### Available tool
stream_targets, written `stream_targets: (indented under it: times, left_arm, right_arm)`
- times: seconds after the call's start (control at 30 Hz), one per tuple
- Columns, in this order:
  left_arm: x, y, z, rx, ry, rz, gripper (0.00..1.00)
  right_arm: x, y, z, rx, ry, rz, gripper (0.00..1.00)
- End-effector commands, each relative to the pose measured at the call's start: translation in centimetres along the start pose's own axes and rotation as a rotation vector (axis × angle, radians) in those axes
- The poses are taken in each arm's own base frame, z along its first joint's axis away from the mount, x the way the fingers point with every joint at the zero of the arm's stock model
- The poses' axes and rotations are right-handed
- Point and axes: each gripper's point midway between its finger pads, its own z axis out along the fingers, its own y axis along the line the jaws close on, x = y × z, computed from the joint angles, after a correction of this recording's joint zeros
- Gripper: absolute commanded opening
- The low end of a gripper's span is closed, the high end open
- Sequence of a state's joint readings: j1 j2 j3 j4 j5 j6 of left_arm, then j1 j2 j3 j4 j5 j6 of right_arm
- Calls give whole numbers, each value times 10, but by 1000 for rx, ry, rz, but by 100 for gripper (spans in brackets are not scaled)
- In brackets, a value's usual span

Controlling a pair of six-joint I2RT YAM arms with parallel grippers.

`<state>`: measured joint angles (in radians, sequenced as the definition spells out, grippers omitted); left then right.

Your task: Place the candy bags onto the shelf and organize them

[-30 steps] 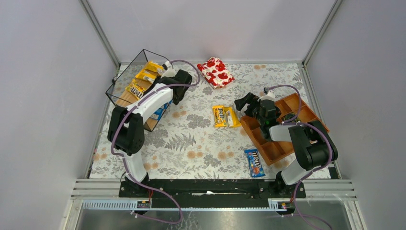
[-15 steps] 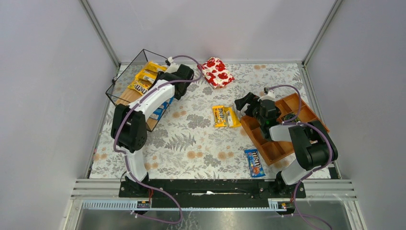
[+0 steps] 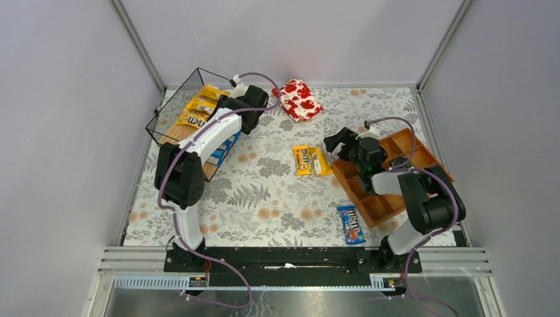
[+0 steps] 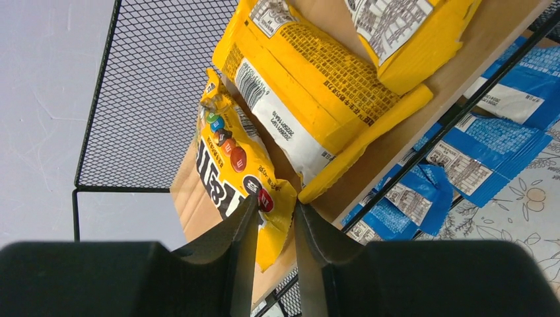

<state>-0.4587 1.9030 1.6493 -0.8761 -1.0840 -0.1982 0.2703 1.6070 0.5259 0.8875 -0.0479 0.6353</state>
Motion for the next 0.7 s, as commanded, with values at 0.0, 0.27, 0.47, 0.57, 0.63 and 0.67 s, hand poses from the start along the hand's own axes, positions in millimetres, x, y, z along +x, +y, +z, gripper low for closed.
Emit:
stream_targets:
  times: [0.0,0.27,0.47,0.57,0.63,0.67]
  left_arm:
    - [-20,5,-1,-11,-43,-51,30]
    - [-18,7,-16,49,-53,-61,49]
    - [-23,22,-62,181,-126,-132,65]
    - [-30,20,-92,358,-166,-193,67]
    - [-35,14,-116,520,-195,-230,68]
    - [-37,8,-131,623,-212,-245,68]
  right_arm:
    - [-12,9,5,-40,-32,6,100]
    - [-13,9,4,-39,-33,5,100]
    - [-14,9,4,-39,-35,1,100]
    - [-15,9,4,-41,-37,-4,100]
    - [-15,9,4,-39,-36,-8,100]
    - [-15,9,4,-39,-36,-11,100]
